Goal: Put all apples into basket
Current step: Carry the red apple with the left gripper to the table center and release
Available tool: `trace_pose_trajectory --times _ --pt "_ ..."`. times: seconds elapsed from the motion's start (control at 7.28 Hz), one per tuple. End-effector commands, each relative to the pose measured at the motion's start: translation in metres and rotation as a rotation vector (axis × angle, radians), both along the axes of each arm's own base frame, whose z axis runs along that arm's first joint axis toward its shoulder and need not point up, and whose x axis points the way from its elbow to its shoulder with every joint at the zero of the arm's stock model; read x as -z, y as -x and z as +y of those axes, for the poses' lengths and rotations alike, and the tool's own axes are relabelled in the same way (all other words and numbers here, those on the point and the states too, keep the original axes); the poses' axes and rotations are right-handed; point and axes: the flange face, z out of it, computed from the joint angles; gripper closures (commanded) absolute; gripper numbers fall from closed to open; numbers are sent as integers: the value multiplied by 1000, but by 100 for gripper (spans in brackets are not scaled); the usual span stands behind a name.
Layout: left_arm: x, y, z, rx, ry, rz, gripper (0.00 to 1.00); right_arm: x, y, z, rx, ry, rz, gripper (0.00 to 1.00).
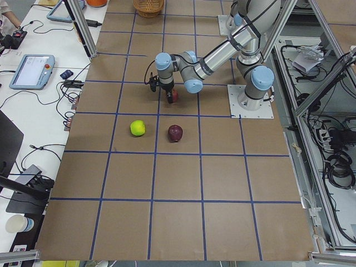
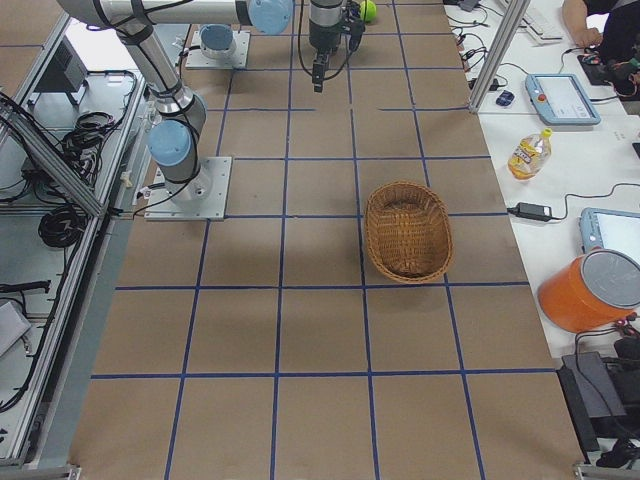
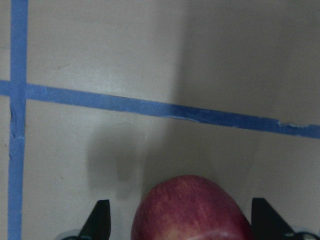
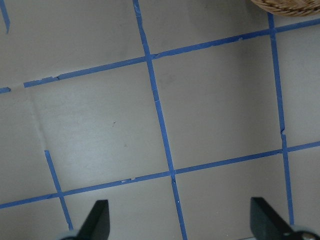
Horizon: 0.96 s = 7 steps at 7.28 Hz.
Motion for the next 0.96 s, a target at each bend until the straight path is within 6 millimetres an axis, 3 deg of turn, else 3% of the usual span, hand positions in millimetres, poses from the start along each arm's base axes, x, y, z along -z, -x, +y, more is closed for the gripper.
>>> trace_pose_trajectory --times 0.0,0.14,0.27,0.41,0.55,0.69,0.82 --pt "1 -1 2 -11 -9 -4 75 0 0 0 0 2 -1 0" --pt "-12 1 4 -31 8 -13 100 -1 0 0 0 5 -1 0" --pt "-18 7 3 -65 19 -11 100 -1 0 0 0 4 -1 0" --pt "-19 40 -3 -109 35 12 100 -1 0 0 0 4 -1 0" --pt "-47 103 -26 -193 88 70 100 0 0 0 0 1 -3 0" --pt "-80 181 -42 -228 135 77 100 -2 -1 0 0 5 -4 0" --pt "-95 240 -48 -239 160 95 100 -2 -1 1 3 5 -1 0"
